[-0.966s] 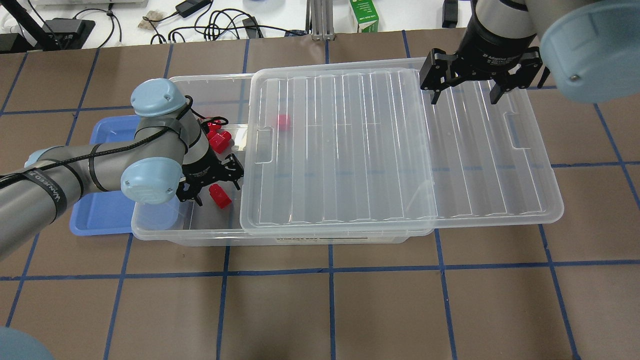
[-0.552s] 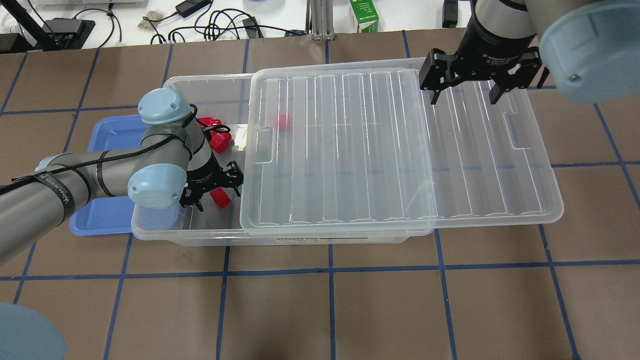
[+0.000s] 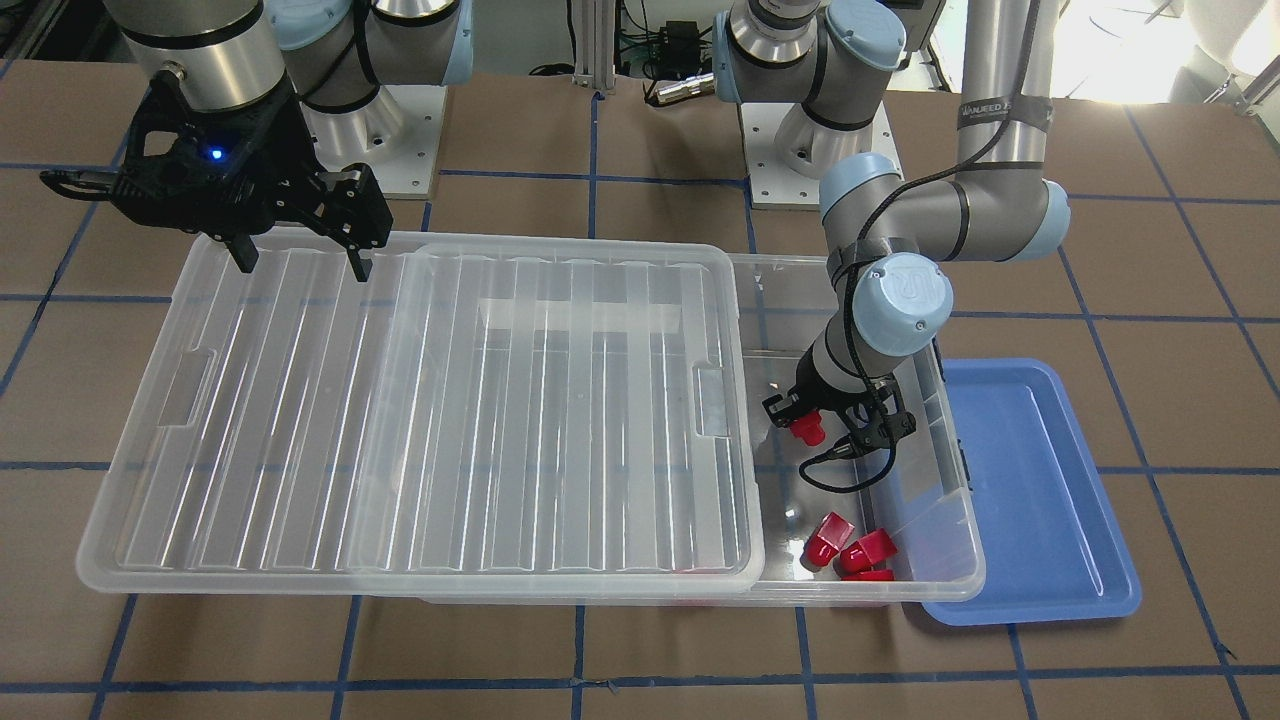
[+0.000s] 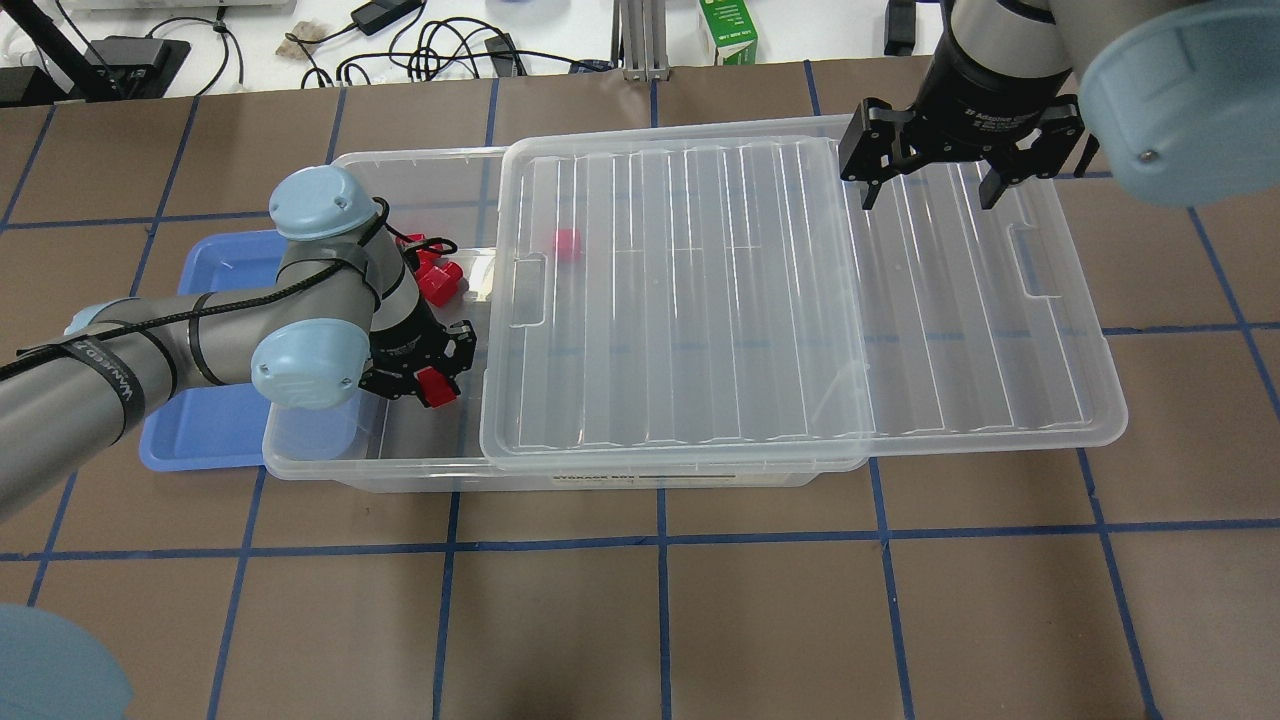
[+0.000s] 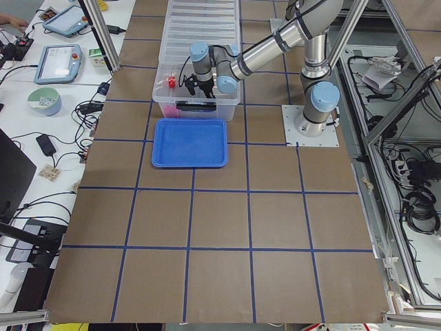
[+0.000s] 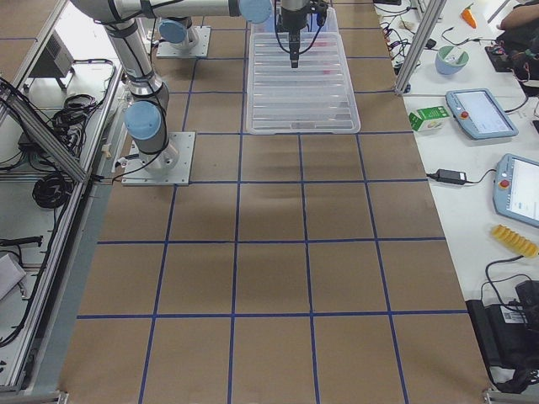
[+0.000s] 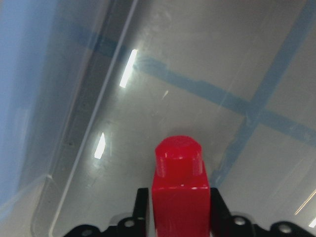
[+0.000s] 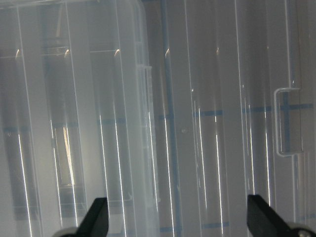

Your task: Place red block in blue tray from box

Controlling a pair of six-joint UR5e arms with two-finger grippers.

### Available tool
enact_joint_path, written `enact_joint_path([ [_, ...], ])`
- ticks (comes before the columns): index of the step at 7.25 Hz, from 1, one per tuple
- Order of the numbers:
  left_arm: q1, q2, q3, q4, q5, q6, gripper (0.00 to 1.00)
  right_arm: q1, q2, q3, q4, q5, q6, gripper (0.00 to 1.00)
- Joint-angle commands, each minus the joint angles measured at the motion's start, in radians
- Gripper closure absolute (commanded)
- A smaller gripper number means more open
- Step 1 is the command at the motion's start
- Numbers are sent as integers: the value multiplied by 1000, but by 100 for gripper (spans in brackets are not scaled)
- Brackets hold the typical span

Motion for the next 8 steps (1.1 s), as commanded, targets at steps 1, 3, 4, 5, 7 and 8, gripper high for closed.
enact_joint_path([
  [1,1,80,113,-171,0,-1,100,-1,1,0,0,0,-2,0],
  [3,6,125,338,-405,2,75,100,-16,5,-1,0,0,-87,0],
  [4,57,125,369,-440,5,283,100,-42,7,-5,-5,-12,-200,0],
  [5,147,123,364,-438,2,547,100,-115,4,-8,3,4,-249,0],
  [7,333,91,359,-445,2,789,100,-258,5,-8,-1,3,-462,0],
  [8,375,58,336,-441,4,913,100,-348,5,0,0,8,-535,0],
])
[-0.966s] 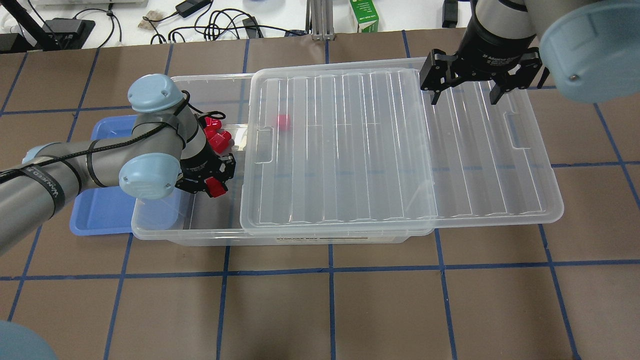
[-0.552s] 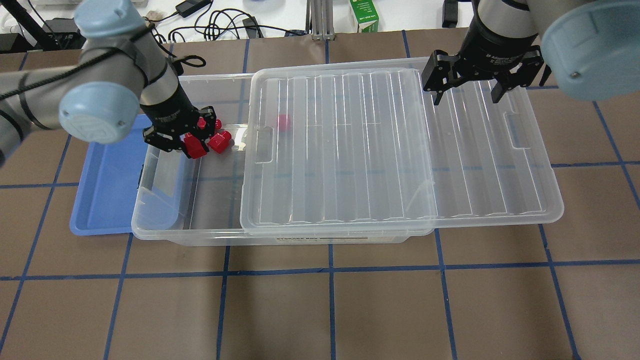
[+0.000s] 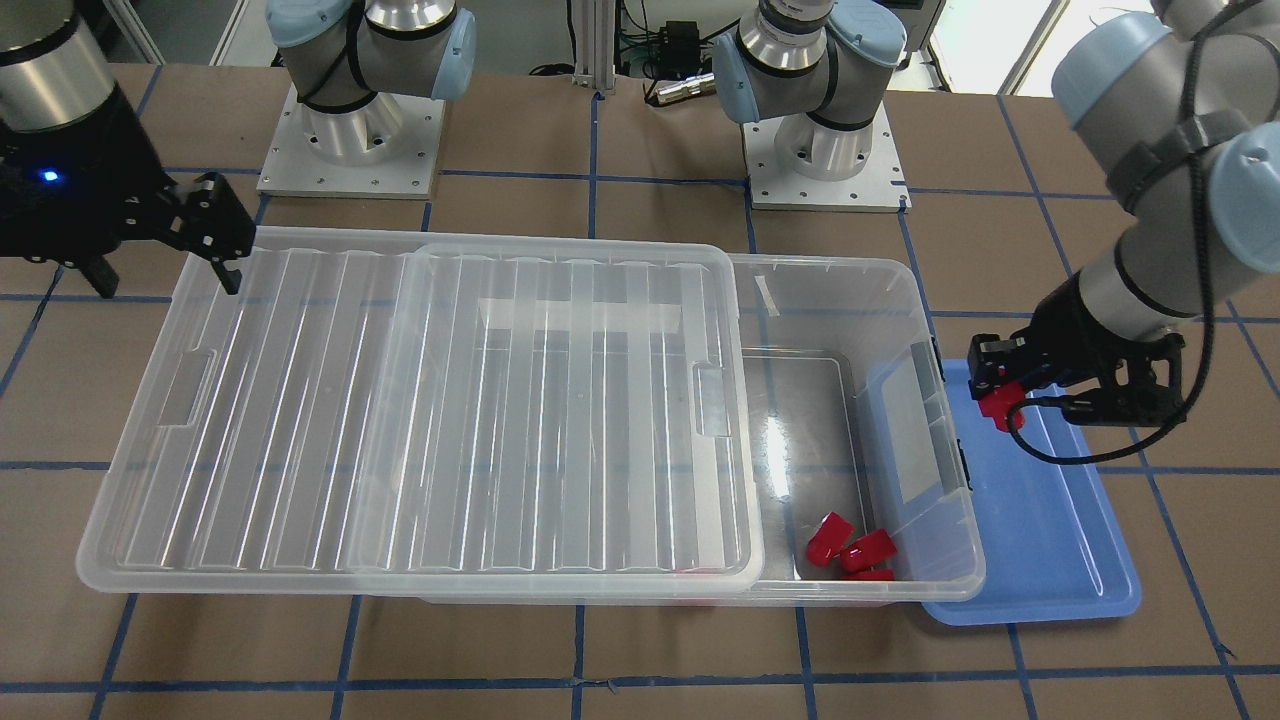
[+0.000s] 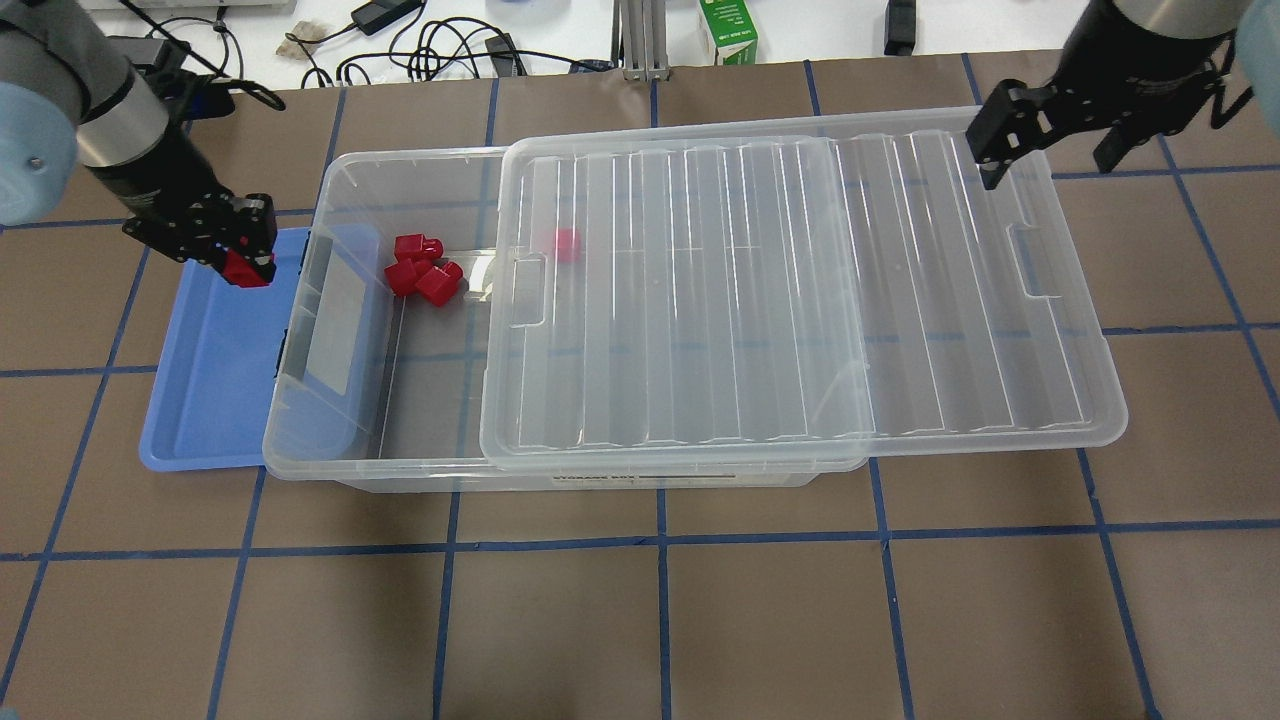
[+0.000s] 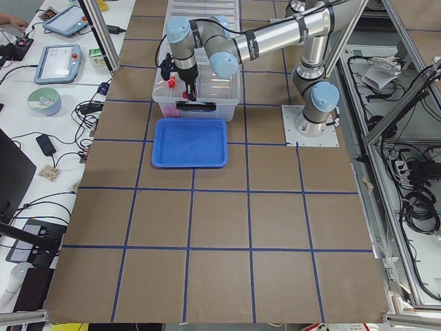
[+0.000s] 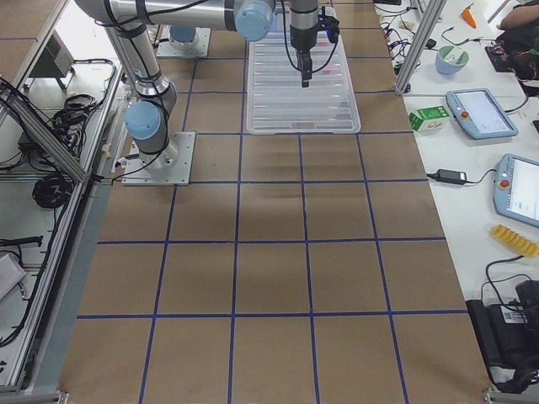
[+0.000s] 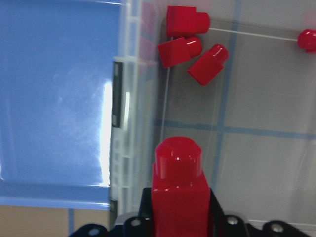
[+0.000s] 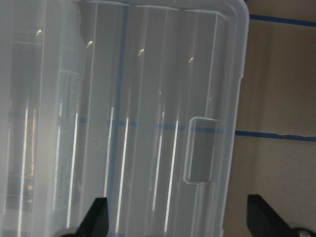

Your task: Place red block in blue tray from box

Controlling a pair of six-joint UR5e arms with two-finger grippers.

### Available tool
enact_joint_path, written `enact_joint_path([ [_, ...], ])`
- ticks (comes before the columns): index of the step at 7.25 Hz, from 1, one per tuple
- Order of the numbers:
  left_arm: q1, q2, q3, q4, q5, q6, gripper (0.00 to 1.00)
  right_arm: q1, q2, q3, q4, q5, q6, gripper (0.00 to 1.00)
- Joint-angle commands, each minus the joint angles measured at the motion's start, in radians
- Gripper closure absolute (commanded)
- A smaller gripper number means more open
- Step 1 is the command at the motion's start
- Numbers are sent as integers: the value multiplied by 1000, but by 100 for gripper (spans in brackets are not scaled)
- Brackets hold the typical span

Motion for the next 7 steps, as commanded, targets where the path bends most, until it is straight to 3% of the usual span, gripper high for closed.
enact_joint_path([
  [1,120,-73,-94,88,-5,203,100,-184,8,12,-6,22,-218,0],
  [2,149,-116,-169,261,-5,225,100,-247,46,12,-8,27,-308,0],
  [4,151,-161,-214,336,4,224,100,-275,137,50,-43,37,-301,0],
  [5,153,-181,-214,360,6,222,94,-283,171,99,-125,34,-286,0],
  [6,153,-190,-213,367,6,219,70,-281,168,140,-138,36,-223,0],
  [7,153,-186,-203,367,7,216,5,-277,166,159,-136,38,-192,0],
])
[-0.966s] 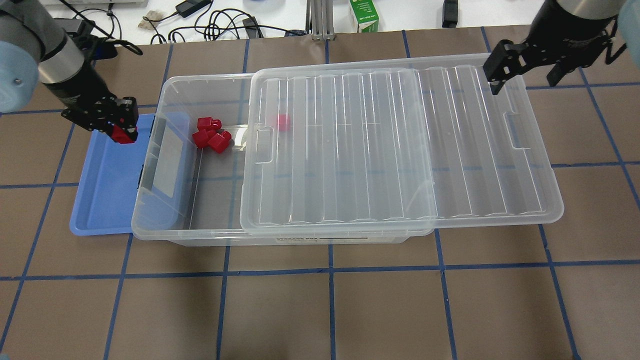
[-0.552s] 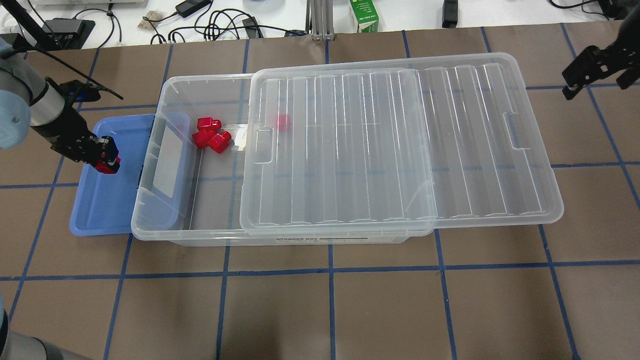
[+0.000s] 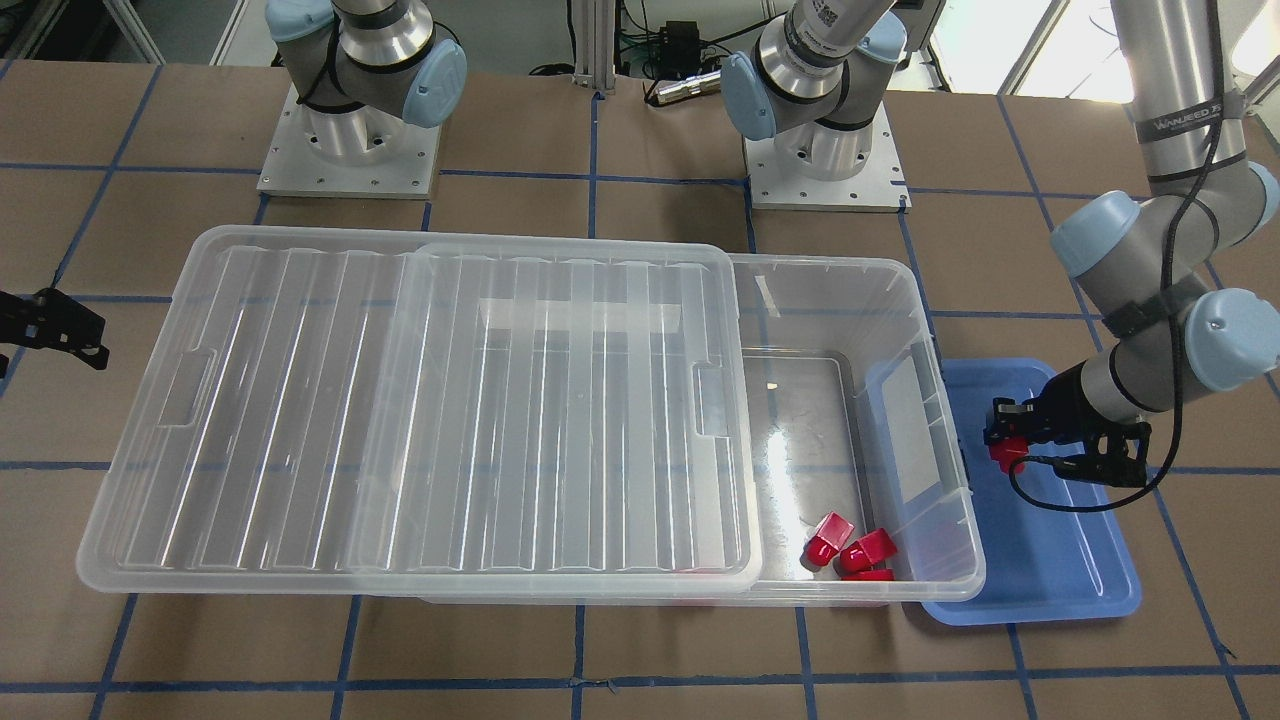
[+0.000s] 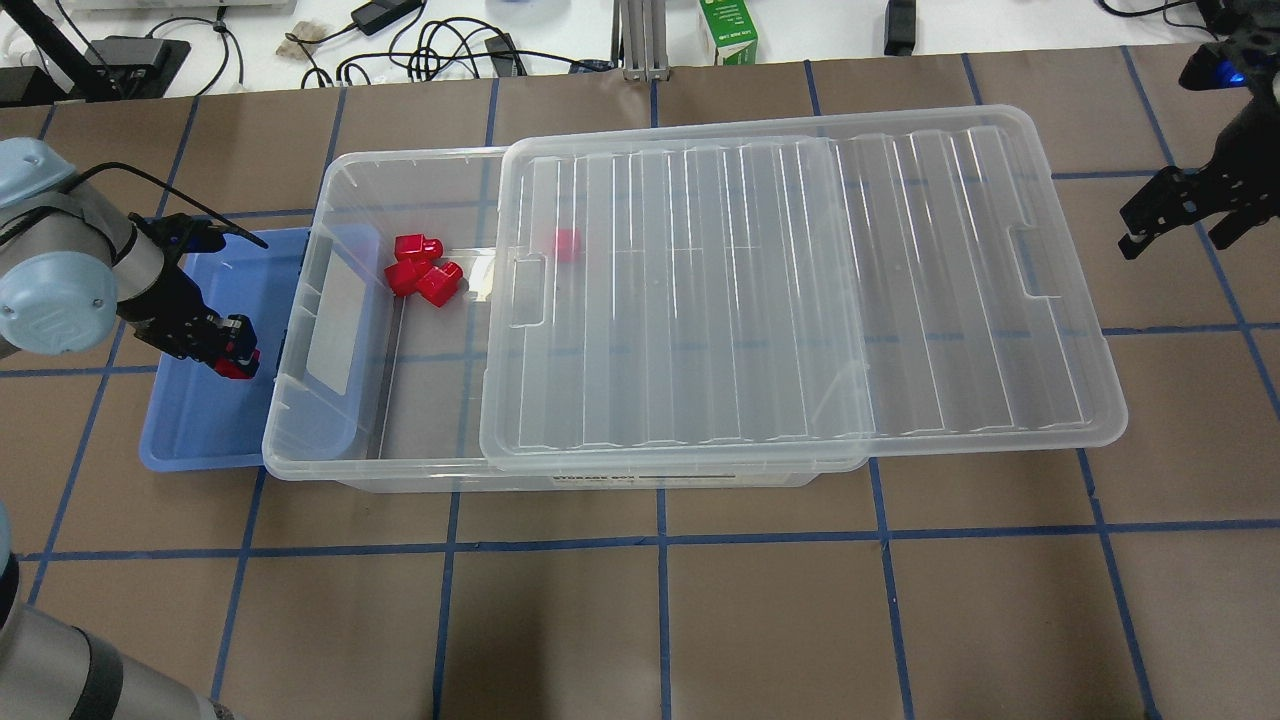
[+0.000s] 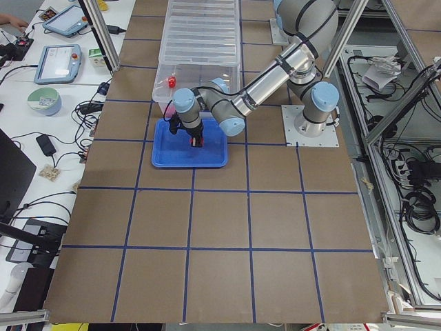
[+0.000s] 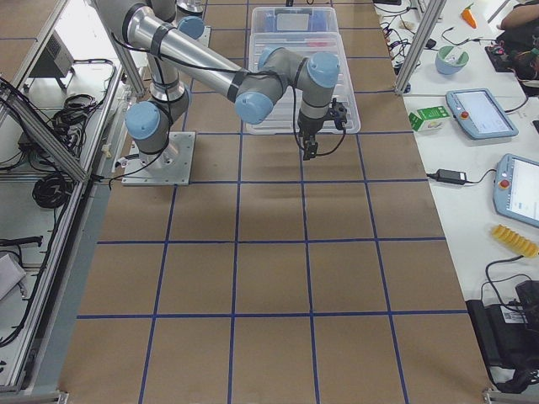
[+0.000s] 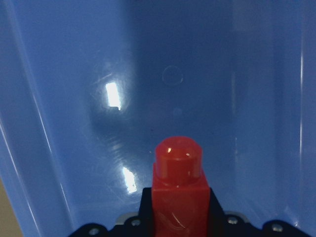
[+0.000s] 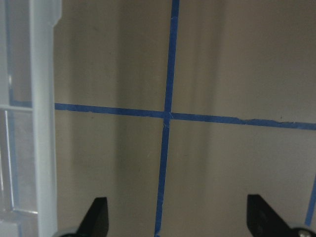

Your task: Place red block in blue tray from box

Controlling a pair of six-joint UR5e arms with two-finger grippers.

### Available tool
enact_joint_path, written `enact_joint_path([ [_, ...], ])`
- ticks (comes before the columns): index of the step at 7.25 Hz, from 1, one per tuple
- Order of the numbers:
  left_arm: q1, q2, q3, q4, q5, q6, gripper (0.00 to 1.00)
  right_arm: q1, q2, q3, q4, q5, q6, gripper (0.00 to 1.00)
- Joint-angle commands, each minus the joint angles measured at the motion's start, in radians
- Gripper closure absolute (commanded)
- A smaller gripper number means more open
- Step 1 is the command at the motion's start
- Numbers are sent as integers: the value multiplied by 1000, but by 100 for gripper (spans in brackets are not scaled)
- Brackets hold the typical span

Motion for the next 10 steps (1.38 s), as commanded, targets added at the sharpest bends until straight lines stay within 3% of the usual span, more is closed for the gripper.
enact_joint_path([
  [1,-5,32,29,-22,14,-5,0,10,3,42,-12,5,82,0],
  [4,-68,184,254,-410,11,-39,0,109,2,46,-13,37,196,0],
  [5,-153,213,321,-475,20,-42,0,157,2,44,-18,43,254,0],
  [6,-224,250,336,-509,24,-77,0,213,3,46,-27,42,311,0],
  [8,-260,310,334,-559,12,-143,0,318,3,44,-65,40,418,0],
  [10,-402,347,330,-565,23,-288,0,408,3,44,-111,23,474,0],
])
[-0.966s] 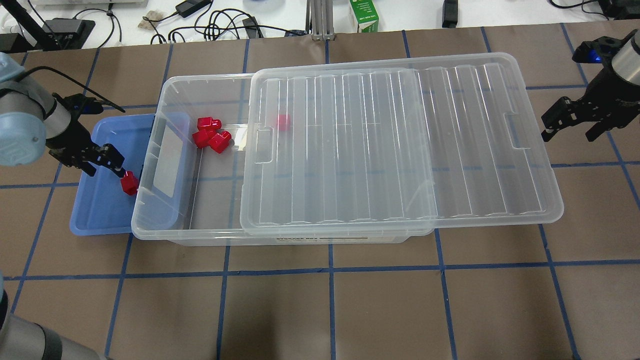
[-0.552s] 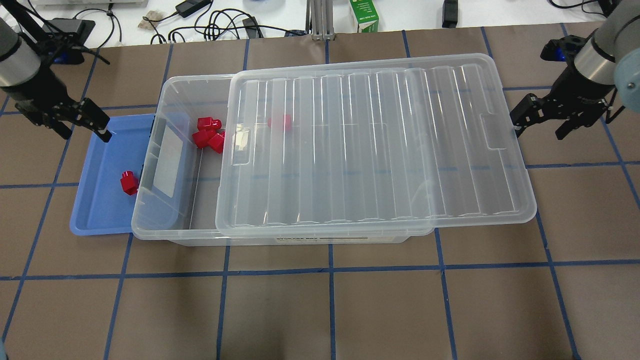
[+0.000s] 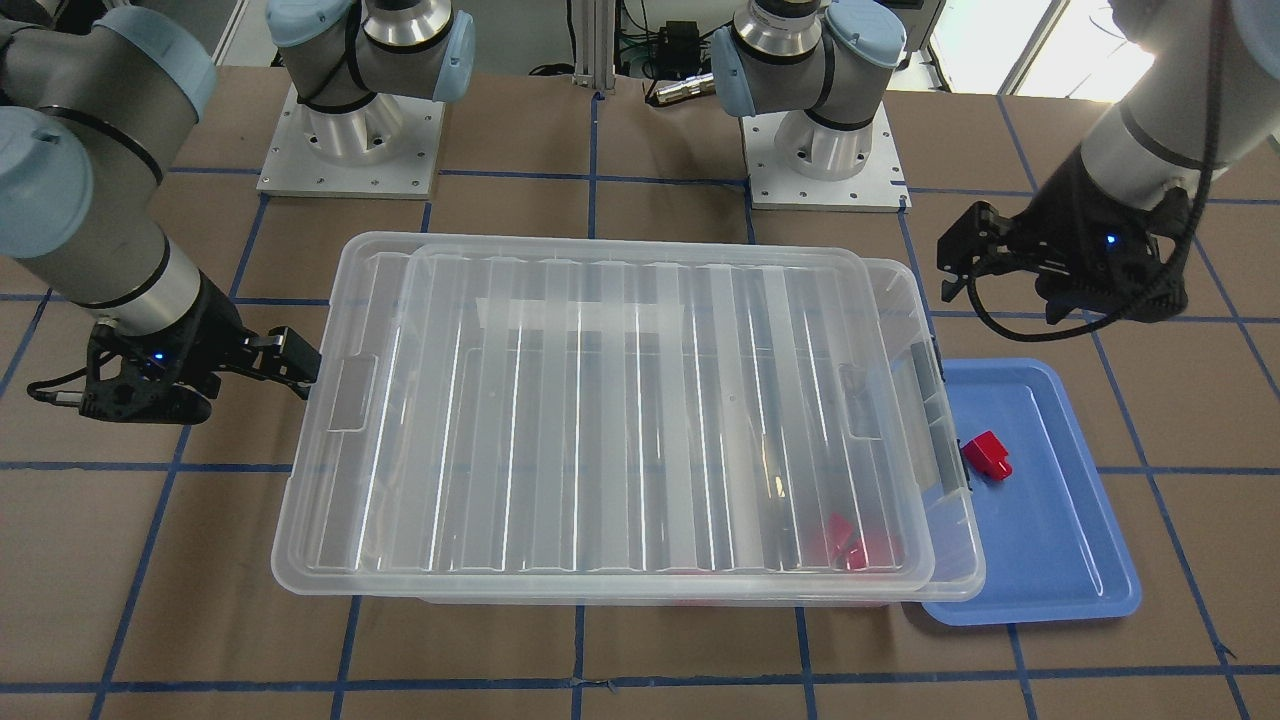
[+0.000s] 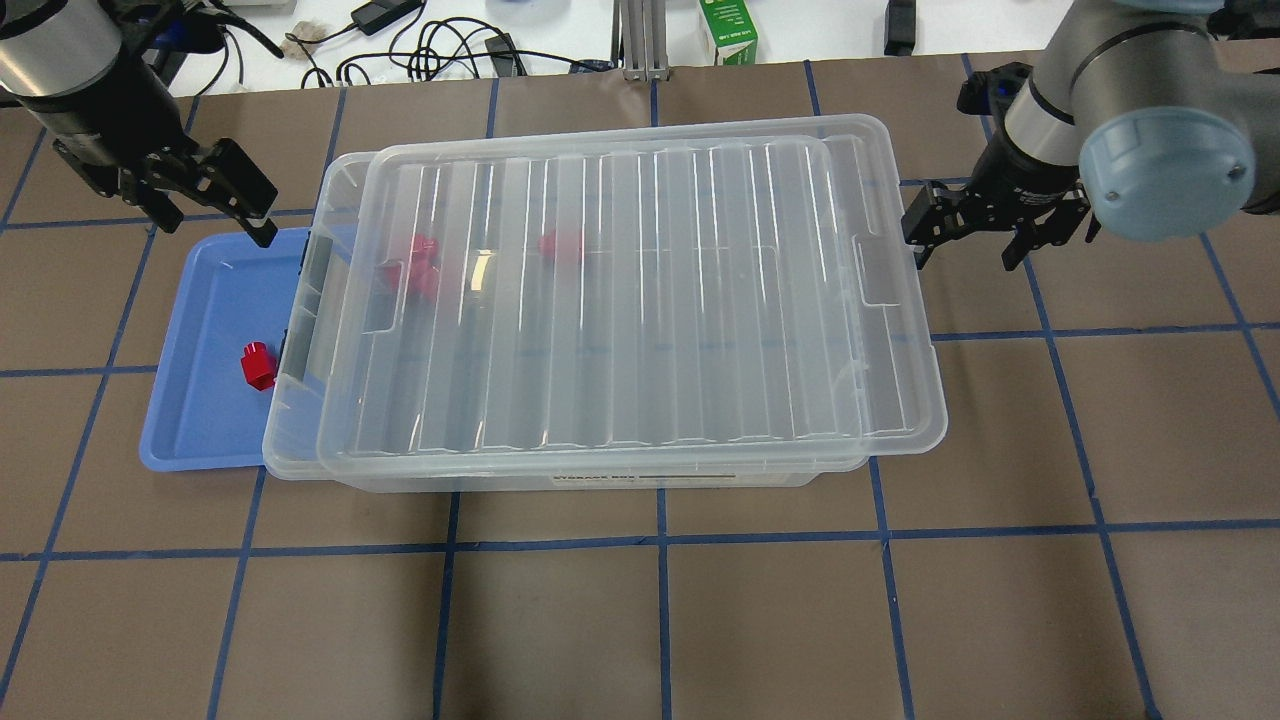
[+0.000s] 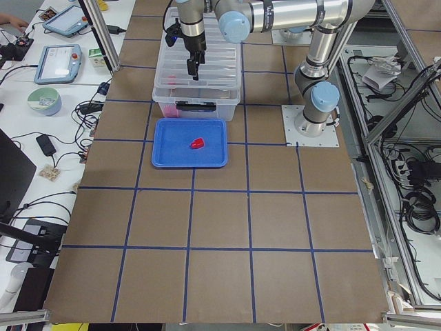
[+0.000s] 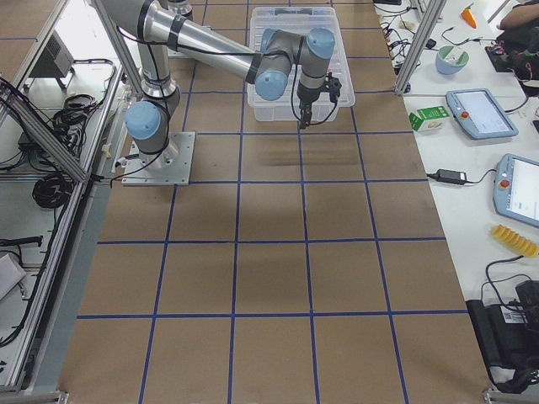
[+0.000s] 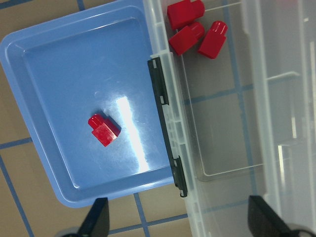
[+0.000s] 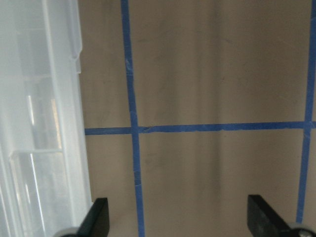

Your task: Place red block in blue tray from box

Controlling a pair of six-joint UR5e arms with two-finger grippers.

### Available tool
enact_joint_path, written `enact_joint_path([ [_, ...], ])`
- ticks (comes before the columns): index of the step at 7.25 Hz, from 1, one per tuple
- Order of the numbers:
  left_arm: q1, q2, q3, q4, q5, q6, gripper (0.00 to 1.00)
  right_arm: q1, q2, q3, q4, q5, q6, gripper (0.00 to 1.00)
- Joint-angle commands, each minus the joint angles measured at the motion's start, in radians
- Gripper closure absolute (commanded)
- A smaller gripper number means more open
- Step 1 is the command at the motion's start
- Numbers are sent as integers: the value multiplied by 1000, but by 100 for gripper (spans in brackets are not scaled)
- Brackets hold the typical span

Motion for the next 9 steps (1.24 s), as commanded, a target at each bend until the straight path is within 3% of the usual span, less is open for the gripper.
enact_joint_path([
  [1,-124,12,-2,0,6,-214,0,88,3,0,-54,-14,37,0],
  [4,-172,47,-2,2,6,-267,0,84,-6,-43,-54,-18,28,0],
  [8,-174,73,0,8,-2,-268,0,111,-220,-120,125,-26,59,0],
  [9,-175,73,-8,10,-5,-269,0,143,-233,-123,142,-35,80,0],
])
